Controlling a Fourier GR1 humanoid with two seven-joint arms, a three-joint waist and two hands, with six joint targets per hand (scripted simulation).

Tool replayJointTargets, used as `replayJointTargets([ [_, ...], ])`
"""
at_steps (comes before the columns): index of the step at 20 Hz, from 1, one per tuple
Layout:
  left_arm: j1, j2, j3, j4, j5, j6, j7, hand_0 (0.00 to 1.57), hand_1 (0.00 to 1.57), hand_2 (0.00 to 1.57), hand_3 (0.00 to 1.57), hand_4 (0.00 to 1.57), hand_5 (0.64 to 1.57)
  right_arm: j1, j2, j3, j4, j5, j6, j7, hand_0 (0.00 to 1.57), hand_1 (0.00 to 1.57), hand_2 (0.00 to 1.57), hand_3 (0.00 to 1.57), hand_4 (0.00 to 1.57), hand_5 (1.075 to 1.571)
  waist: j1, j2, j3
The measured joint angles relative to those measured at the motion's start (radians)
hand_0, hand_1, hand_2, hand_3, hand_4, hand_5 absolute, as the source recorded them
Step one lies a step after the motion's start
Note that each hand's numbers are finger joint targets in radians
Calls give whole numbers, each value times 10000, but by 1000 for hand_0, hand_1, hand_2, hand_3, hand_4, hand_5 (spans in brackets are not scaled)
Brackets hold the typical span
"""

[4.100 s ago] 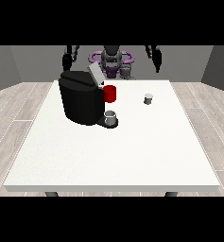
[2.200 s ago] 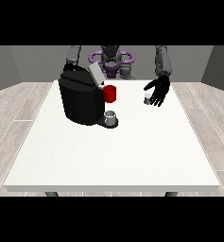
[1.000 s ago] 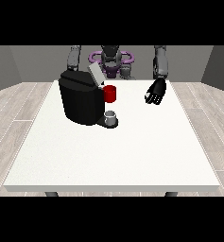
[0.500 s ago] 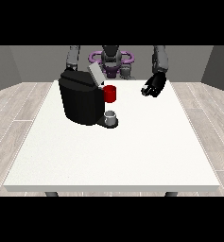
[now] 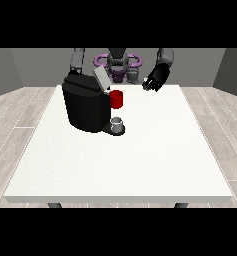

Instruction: Insert the coffee pod into the coffee machine and close the lid

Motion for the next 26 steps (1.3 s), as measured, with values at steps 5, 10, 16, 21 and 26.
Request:
replayJointTargets([
  [5, -961, -24, 282, -26, 64, -498, 581, 1340, 1340, 1372, 1351, 562, 1571, -215, 139, 122, -187, -39, 114, 18, 0, 0, 0, 0, 0, 1571, -380, 102, 0],
  [10, -1914, -121, 761, -4, 389, -924, 1108, 1221, 1221, 1266, 1292, 509, 1571, -419, 204, 237, -419, -179, 196, 37, 0, 0, 0, 0, 0, 1571, -691, 131, 1],
  [16, -3157, 307, 1547, 391, 725, -1128, 1654, 1216, 1216, 1265, 1256, 470, 1571, -804, 143, 336, -1074, -144, 290, 183, 0, 0, 0, 0, 0, 1571, -1409, 604, 0],
  [21, -3934, 636, 1689, 558, 649, -1164, 1801, 1247, 1247, 1299, 1249, 479, 1571, -1164, -84, 171, -1298, -151, 339, 207, 0, 0, 0, 0, 0, 1571, -1697, 1186, -1],
  [26, -4426, 937, 1871, 842, 656, -1180, 1704, 1290, 1290, 1319, 1261, 478, 1571, -1532, -118, 63, -1637, -208, 302, 447, 0, 0, 0, 0, 0, 1571, -1936, 1624, -1],
])
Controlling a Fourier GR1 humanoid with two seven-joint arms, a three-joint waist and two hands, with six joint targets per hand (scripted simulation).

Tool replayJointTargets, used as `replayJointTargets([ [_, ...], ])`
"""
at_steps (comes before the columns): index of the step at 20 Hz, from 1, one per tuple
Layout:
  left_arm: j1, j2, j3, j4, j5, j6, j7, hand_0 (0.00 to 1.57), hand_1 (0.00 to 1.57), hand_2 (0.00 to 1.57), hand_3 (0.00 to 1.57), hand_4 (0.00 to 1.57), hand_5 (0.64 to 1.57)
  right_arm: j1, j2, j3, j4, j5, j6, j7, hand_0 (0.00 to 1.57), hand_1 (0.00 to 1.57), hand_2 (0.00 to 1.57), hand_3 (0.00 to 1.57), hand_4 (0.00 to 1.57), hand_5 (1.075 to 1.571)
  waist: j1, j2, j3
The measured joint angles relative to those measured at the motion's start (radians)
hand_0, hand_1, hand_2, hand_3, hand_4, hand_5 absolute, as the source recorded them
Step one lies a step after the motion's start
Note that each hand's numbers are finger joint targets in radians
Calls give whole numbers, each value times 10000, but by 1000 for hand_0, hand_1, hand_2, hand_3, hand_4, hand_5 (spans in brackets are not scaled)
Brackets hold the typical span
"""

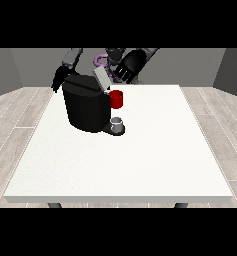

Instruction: Insert the coffee pod into the coffee machine and close the lid

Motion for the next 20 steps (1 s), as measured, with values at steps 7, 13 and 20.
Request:
replayJointTargets([
  [7, -626, 188, 34, 275, -116, 14, 27, 1175, 1175, 1242, 1216, 464, 1571, -592, -215, -298, -36, -49, -41, 197, 0, 0, 0, 0, 100, 1571, -93, 653, 3],
  [13, -489, -130, -106, 427, -203, 154, -89, 1251, 1251, 1290, 1217, 425, 1571, -589, -326, -434, 60, -31, -81, 348, 0, 0, 0, 0, 186, 1571, 20, 671, 1],
  [20, -638, -92, -93, 609, -237, 142, -252, 1196, 1196, 1252, 1201, 418, 1571, -627, -396, -576, 146, -112, -49, 131, 0, 0, 0, 0, 115, 1571, 23, 898, 2],
])
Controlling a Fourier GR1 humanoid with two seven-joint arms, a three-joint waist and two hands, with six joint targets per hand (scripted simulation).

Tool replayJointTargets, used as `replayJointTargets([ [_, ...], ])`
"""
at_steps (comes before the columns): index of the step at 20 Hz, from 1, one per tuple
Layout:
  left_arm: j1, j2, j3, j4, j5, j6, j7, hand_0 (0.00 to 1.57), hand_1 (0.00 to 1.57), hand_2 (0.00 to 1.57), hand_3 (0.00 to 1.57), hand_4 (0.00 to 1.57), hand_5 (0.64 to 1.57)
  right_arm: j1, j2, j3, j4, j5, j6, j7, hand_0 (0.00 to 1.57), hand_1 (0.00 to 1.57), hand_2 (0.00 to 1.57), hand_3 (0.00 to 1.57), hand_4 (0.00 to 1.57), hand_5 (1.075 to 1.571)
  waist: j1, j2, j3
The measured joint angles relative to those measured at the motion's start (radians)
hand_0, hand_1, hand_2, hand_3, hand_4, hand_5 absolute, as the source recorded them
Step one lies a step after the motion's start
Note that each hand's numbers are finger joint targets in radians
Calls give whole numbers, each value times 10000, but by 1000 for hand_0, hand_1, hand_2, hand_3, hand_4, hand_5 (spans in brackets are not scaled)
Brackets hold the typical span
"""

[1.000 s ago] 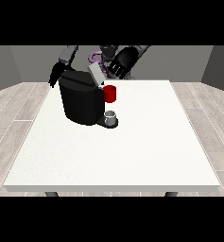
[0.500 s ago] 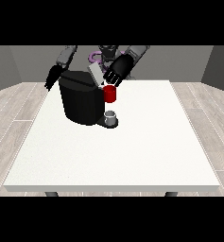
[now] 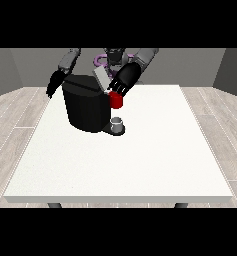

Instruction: Insert the coffee pod into the coffee machine and close the lid

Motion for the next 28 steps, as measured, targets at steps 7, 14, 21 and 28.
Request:
replayJointTargets([
  [7, -257, -13, -16, 91, -101, 23, 118, 1231, 1231, 1267, 1211, 389, 1571, 46, 9, -126, 221, -75, -17, -237, 0, 0, 0, 0, 0, 1571, -18, 32, -6],
  [14, -321, 243, 100, 250, -160, 344, -293, 1202, 1202, 1218, 1176, 360, 1571, -15, 116, 58, -34, 18, -53, -40, 0, 0, 0, 0, 0, 1571, -185, 195, -2],
  [21, -321, 349, -89, 241, -467, 683, -527, 1216, 1216, 1228, 1104, 0, 1571, -77, 80, -11, -70, -1, -82, 49, 0, 0, 0, 0, 0, 1571, -112, 181, -2],
  [28, -401, 524, -517, 213, -1076, 1094, -785, 1135, 1135, 1146, 998, 0, 1571, -147, 137, 49, -88, 115, -208, -43, 0, 0, 0, 0, 0, 1571, -203, 445, 7],
])
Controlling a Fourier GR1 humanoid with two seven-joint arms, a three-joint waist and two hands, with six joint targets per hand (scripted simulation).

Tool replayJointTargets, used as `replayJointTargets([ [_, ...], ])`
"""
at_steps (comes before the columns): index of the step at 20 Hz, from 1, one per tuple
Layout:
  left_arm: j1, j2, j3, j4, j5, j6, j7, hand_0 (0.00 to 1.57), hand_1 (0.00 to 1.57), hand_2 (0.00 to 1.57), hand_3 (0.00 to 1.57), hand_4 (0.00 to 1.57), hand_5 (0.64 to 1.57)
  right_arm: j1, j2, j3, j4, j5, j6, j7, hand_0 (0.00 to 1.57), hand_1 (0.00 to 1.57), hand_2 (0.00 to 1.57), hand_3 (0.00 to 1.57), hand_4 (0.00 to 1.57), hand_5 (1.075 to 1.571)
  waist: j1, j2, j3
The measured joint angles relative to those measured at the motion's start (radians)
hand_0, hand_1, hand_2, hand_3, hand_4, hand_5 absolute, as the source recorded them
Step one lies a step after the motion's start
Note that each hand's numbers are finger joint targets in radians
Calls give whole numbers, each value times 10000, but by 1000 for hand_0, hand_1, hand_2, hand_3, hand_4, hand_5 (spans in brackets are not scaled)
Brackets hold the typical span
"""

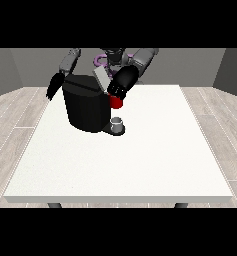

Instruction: Insert the coffee pod into the coffee machine and close the lid

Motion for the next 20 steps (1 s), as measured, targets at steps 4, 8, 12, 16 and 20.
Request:
replayJointTargets([
  [4, 55, 0, 70, 90, -8, 112, -139, 1110, 1110, 1129, 973, 0, 1571, -21, -85, -68, -17, -79, 100, -13, 0, 0, 0, 0, 0, 1571, -9, 70, 8],
  [8, 2, -36, 219, 118, 30, 325, -189, 1206, 1206, 1179, 956, 0, 1571, 6, -47, 10, -50, -12, 76, -49, 0, 0, 0, 0, 42, 1571, -96, 131, 0],
  [12, -76, 18, 345, 125, 81, 453, -387, 1241, 1241, 1202, 970, 0, 1571, -39, -42, -5, -33, -26, 77, -19, 0, 0, 0, 0, 0, 1571, -138, 216, -14],
  [16, -219, 155, 366, 151, 53, 440, -641, 1269, 1269, 1236, 966, 0, 1571, -110, 26, 80, -54, 126, -75, -61, 0, 0, 0, 0, 0, 1571, -180, 376, -12],
  [20, -179, 359, 329, 29, -75, 747, -1096, 1088, 1088, 1075, 800, 0, 1571, -172, -121, 49, -199, 122, 19, 54, 0, 0, 0, 0, 147, 1571, -187, 488, 20],
])
